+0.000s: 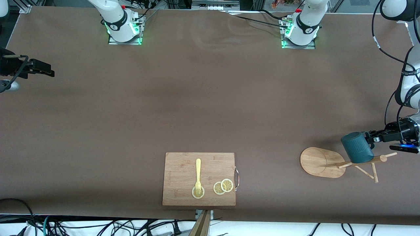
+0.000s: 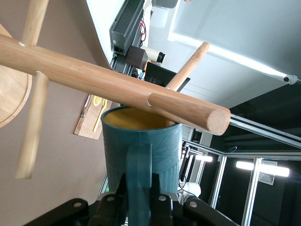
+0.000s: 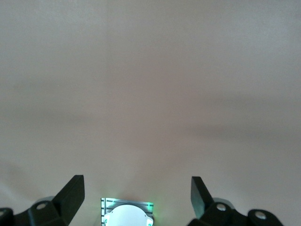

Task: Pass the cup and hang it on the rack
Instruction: 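Hang the mug handle on a rack peg with the left gripper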

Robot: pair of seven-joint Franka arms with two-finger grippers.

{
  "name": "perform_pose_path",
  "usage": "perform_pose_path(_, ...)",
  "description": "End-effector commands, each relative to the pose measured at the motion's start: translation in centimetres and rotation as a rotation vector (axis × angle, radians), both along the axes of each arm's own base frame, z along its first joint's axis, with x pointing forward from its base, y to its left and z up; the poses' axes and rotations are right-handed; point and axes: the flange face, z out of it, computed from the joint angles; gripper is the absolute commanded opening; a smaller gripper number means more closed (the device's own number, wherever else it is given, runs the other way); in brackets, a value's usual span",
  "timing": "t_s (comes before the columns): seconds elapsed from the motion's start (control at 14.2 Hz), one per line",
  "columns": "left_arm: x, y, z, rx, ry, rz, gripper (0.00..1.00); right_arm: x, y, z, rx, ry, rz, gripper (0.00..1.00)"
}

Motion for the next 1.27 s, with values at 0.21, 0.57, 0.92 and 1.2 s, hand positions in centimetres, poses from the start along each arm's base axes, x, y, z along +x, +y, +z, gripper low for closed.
perform_pose_path(0.21, 1.0, 0.9, 0.9, 0.026, -0.035, 0.020, 1.00, 0.0, -0.1, 0.5, 0.016, 0.002, -0.016, 1.00)
perform_pose_path(0.57, 0.1, 2.7, 1.2, 0.030, -0.039, 0.031, 1.00, 0.0, -0.1, 0.5, 0.016, 0.002, -0.016, 1.00)
perform_pose_path(0.92, -2.4, 6.2, 3.0, 0.174, -0.071, -0.084, 1.00, 0.0, -0.1, 0.5, 0.016, 0.003, -0.016, 1.00)
perform_pose_path(1.2, -4.1, 9.0, 8.8, 0.333, -0.097, -0.202, 1.00, 0.0, -0.1, 0.5, 0.016, 0.003, -0.016, 1.00)
